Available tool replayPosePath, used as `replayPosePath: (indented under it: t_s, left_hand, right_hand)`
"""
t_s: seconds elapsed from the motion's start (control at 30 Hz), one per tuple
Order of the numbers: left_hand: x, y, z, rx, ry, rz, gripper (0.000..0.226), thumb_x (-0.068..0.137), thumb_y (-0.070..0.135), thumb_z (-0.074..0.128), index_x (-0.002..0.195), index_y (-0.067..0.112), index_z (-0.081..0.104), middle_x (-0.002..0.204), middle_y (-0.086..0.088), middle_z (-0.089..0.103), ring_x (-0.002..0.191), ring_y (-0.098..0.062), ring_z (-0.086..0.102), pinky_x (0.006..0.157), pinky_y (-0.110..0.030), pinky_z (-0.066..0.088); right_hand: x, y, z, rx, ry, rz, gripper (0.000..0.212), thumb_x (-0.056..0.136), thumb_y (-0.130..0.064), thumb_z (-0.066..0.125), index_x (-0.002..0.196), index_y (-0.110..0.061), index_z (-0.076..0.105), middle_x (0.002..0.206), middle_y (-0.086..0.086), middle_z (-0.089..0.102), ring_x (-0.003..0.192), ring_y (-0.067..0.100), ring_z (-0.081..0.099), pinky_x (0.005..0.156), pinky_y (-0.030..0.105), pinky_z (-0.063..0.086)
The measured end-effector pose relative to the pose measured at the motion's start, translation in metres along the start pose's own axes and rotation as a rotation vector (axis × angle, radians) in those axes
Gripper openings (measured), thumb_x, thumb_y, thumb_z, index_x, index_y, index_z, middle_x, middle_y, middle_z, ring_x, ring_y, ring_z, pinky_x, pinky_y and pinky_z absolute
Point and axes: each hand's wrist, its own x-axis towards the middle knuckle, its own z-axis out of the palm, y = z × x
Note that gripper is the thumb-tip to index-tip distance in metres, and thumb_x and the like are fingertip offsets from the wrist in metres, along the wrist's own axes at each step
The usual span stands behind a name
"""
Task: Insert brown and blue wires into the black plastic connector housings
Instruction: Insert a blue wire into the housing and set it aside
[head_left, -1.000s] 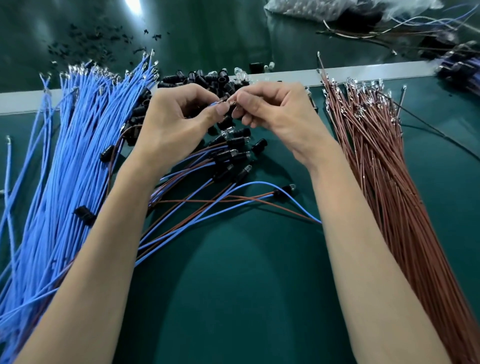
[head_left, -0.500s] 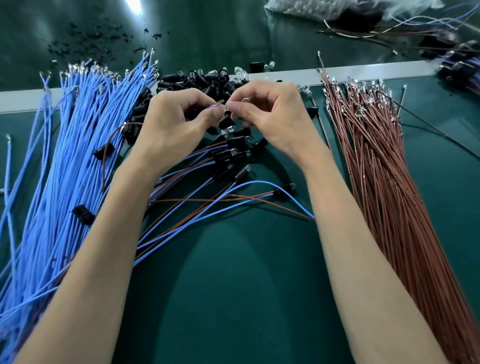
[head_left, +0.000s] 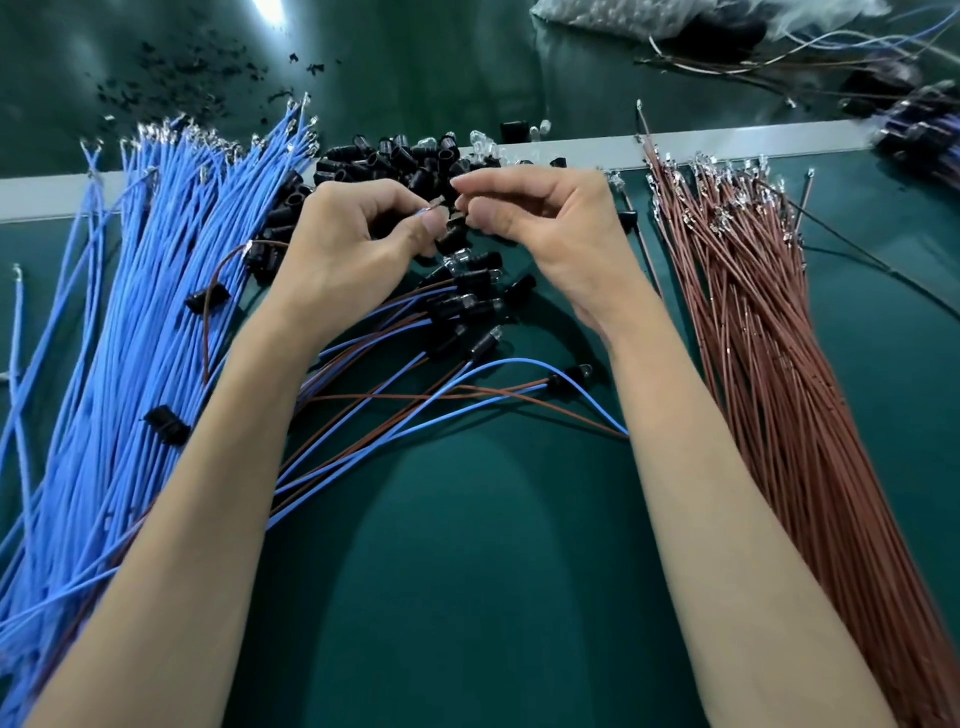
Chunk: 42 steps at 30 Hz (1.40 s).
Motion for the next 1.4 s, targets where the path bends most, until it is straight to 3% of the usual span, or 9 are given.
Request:
replayPosePath:
  t_s: [0.13, 0.3, 0.5, 0.67, 0.9, 1.1, 1.4]
  left_hand:
    - [-0.0004, 0.0005, 0.0009, -0.003, -0.01, 0.0, 0.013, 0.091, 0.023, 0.064, 0.079, 0.02, 0.067, 0.066, 0.009, 0.063, 0.052, 0.006, 0.05, 0.057, -0.009, 0.038]
    - [-0.0006, 0.0018, -0.0005, -0.009, -0.028, 0.004, 0.015, 0.091, 0.023, 0.064, 0.077, 0.026, 0.066, 0.065, 0.011, 0.062, 0.052, 0.006, 0.05, 0.056, -0.008, 0.037]
    - [-0.0013, 0.0026, -0.0006, 0.015, -0.045, 0.0, 0.013, 0.091, 0.023, 0.064, 0.079, 0.018, 0.068, 0.062, 0.013, 0.06, 0.052, 0.005, 0.049, 0.055, -0.007, 0.034]
    - [-0.0014, 0.0022, -0.0013, -0.012, -0.053, 0.003, 0.016, 0.091, 0.021, 0.064, 0.075, 0.023, 0.067, 0.058, 0.016, 0.06, 0.052, 0.006, 0.048, 0.056, -0.009, 0.036]
    - [-0.0017, 0.0024, -0.0016, -0.064, -0.057, 0.017, 0.02, 0.091, 0.022, 0.064, 0.072, 0.028, 0.065, 0.054, 0.02, 0.06, 0.051, 0.006, 0.048, 0.056, -0.011, 0.036]
    - [-0.0022, 0.0036, -0.0022, -0.068, 0.006, 0.049, 0.013, 0.089, 0.019, 0.066, 0.076, 0.021, 0.066, 0.066, 0.008, 0.062, 0.054, 0.005, 0.05, 0.056, -0.011, 0.038]
    - [-0.0022, 0.006, 0.0037, 0.007, 0.077, 0.106, 0.003, 0.086, 0.015, 0.069, 0.085, 0.014, 0.067, 0.072, 0.001, 0.064, 0.067, -0.009, 0.059, 0.061, -0.02, 0.046]
  right_hand:
    - [0.0006, 0.0022, 0.0027, 0.026, 0.014, 0.002, 0.017, 0.087, 0.002, 0.063, 0.097, -0.01, 0.069, 0.07, -0.007, 0.07, 0.065, 0.005, 0.065, 0.066, 0.017, 0.051]
    - [-0.0003, 0.002, 0.0029, 0.01, -0.017, 0.014, 0.021, 0.081, 0.0, 0.071, 0.1, -0.009, 0.071, 0.076, -0.009, 0.072, 0.075, 0.004, 0.066, 0.074, 0.018, 0.051]
    - [0.0012, -0.0004, 0.0052, -0.07, -0.053, 0.003, 0.025, 0.081, 0.002, 0.071, 0.104, -0.003, 0.068, 0.086, 0.016, 0.071, 0.065, 0.008, 0.062, 0.067, 0.019, 0.051]
    - [0.0016, 0.0016, 0.0045, -0.113, -0.027, -0.02, 0.017, 0.079, 0.0, 0.073, 0.095, -0.007, 0.07, 0.074, 0.007, 0.069, 0.059, 0.009, 0.062, 0.064, 0.021, 0.051]
    - [0.0018, 0.0036, 0.0048, -0.109, -0.005, -0.103, 0.014, 0.074, -0.001, 0.077, 0.083, -0.012, 0.072, 0.073, 0.017, 0.071, 0.06, 0.011, 0.062, 0.062, 0.022, 0.052]
    - [0.0014, 0.0027, 0.0073, -0.078, -0.005, -0.104, 0.012, 0.077, -0.002, 0.075, 0.081, -0.014, 0.072, 0.064, -0.005, 0.068, 0.056, 0.005, 0.061, 0.059, 0.019, 0.051]
    - [0.0022, 0.0016, 0.0063, -0.031, -0.014, -0.033, 0.013, 0.078, 0.003, 0.072, 0.083, -0.009, 0.07, 0.065, 0.001, 0.068, 0.055, 0.007, 0.061, 0.06, 0.02, 0.051]
